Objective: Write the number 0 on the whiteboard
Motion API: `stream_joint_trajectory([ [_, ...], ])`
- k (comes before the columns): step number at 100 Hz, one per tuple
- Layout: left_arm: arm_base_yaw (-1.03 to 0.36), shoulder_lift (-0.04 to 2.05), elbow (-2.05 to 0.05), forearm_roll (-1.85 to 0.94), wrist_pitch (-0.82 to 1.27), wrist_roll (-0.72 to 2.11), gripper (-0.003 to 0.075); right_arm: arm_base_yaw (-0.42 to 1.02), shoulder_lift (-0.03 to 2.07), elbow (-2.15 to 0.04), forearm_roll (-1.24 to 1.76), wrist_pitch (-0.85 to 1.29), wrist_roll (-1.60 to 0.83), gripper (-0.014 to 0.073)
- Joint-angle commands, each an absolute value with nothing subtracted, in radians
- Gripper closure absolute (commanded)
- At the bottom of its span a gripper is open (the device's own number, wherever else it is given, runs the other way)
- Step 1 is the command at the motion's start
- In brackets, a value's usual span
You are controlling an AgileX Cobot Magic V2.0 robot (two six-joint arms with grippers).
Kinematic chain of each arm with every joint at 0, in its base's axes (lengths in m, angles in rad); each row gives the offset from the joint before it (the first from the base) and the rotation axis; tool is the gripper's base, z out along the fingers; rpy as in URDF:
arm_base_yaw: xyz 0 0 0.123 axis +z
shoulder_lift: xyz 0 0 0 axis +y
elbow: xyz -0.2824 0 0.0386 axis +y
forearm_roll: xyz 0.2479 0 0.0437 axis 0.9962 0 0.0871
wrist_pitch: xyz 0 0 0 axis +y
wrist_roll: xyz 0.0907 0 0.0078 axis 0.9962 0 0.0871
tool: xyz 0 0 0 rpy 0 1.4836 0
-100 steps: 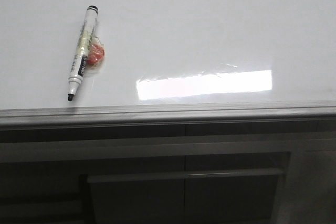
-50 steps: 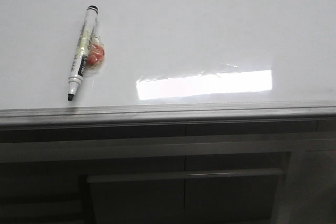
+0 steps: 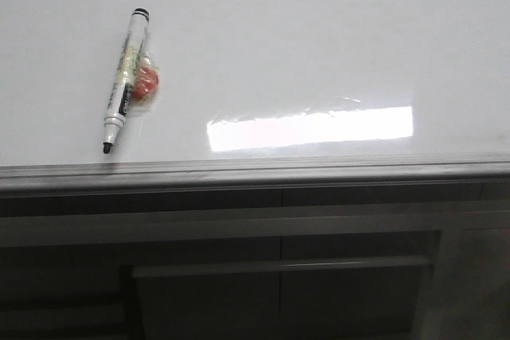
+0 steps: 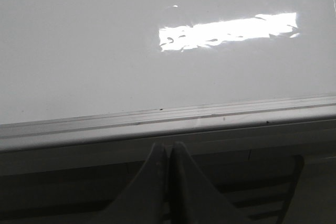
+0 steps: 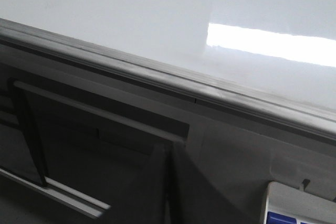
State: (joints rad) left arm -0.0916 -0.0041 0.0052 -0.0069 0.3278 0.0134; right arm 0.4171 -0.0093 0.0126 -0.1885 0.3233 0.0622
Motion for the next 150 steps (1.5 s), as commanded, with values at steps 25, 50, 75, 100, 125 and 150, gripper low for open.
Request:
stream_joint_trajectory([
  [25,-0.089,-0.031,0.036,-0.593,0.130,0.012,0.0740,0.418,-0.031,0.024,-0.271,-0.039,0.062,0.0641],
  [50,-0.089,-0.031,0.036,-1.056,0.114,0.012,0.0740,0.418,-0.031,0.024,0.119,-0.119,0.063,0.0641],
  [75,-0.089,-0.031,-0.003,-1.042,0.109,0.021,0.0740,0.418,-0.029,0.014,0.323,-0.317,0.063,0.0641],
  [100,-0.089,0.101,-0.256,-0.782,0.276,0.242,0.0740,0.418,0.059,-0.202,0.101,0.044,0.057,0.0641],
  [125,-0.089,0.508,-0.586,-0.439,0.537,0.252,0.0734,0.418,0.274,-0.380,-0.056,0.103,0.057,0.0639],
  [150,-0.107,0.797,-0.772,-0.476,0.681,0.341,0.0443,0.418,0.453,-0.468,-0.056,0.115,0.057,0.0333],
])
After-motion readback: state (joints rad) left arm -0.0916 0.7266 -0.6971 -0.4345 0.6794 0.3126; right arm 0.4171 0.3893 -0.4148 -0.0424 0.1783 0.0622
